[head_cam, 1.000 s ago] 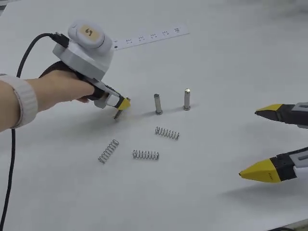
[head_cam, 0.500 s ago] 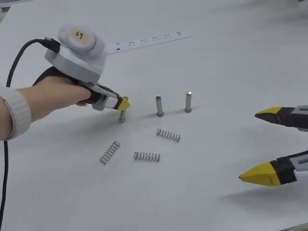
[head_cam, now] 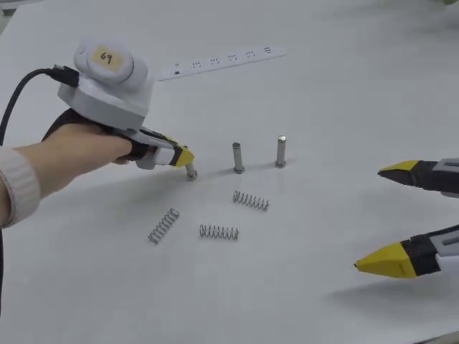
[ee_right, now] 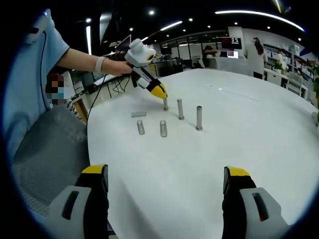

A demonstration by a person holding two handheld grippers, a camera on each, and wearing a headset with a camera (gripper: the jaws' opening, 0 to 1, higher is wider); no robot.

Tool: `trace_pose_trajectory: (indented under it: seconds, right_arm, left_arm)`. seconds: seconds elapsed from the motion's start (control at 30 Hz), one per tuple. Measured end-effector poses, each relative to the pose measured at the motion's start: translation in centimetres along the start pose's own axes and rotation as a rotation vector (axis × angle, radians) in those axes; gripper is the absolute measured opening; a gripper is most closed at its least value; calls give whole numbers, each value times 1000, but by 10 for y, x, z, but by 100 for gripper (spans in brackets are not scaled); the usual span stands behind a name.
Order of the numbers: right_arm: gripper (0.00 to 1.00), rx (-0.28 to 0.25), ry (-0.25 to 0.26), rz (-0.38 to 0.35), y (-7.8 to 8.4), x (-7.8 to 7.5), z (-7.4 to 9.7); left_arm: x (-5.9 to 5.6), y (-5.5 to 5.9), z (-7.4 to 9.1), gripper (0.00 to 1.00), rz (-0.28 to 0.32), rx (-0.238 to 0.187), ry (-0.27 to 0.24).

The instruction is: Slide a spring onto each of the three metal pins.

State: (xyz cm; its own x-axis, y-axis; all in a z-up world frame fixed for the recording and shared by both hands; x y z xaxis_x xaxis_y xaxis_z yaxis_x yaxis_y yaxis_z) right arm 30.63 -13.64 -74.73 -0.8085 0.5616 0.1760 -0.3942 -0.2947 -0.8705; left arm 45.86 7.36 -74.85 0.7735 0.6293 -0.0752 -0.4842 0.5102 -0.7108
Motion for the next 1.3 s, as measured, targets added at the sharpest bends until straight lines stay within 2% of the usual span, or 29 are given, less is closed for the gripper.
trace_pose_trajectory:
  seconds: [0.13, 0.37, 0.73, 1.03, 1.3]
  right_arm:
    - [95, -1, 1, 0, 0, 0, 1]
    - [95, -2, 3, -1, 0, 0, 2]
    - [95, -1, 5, -4, 1, 0, 2]
    - [95, 0, 6, -8, 2, 0, 2]
    - [94, -1, 2, -8, 1, 1, 1]
  left_arm:
    - [-2, -4, 1, 0, -2, -18, 3]
    - [-7, -6, 1, 0, -8, -22, 7]
    - [-7, 1, -2, 0, -13, -17, -6]
    - [-7, 2, -4, 0, 1, -31, -15]
    - [-9, 3, -3, 0, -25, -28, -2]
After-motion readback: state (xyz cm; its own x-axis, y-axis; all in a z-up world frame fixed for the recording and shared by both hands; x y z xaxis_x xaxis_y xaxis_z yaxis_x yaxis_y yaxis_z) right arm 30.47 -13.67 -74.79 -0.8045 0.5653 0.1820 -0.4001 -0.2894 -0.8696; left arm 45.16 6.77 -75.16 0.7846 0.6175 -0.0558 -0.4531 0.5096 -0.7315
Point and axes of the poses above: the centre of the closed fingertips' face, and the gripper's own axes: z roughly backward along the fingers, x roughly to its left, y roughly out of its underside, the point moved 2 cm from there along z, roughly backward along the fingers, and after that the axes turned 5 degrees about -x, right-handed, at the moved point
